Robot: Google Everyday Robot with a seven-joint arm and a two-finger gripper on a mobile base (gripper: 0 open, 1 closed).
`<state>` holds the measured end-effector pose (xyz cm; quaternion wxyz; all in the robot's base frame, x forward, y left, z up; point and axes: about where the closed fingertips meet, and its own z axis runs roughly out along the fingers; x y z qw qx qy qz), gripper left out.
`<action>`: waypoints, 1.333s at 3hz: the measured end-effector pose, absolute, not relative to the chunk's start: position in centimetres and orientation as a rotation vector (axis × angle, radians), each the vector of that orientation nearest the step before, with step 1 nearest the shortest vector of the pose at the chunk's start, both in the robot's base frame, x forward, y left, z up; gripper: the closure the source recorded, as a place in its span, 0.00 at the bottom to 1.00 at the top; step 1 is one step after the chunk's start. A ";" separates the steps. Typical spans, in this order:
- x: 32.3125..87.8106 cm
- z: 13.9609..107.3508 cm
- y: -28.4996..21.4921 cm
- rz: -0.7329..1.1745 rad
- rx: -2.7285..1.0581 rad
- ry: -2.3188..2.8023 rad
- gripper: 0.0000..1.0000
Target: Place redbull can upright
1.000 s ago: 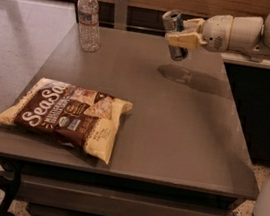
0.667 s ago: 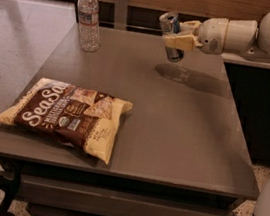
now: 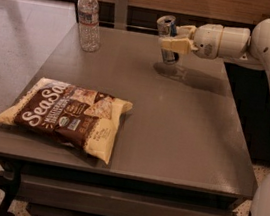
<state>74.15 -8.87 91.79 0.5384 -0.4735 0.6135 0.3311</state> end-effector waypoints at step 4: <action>74.9 87.1 -11.2 0.851 -0.970 1.495 1.00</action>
Offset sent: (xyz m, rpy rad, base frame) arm 0.0062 -0.0209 -0.0283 0.0658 0.0415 -0.0604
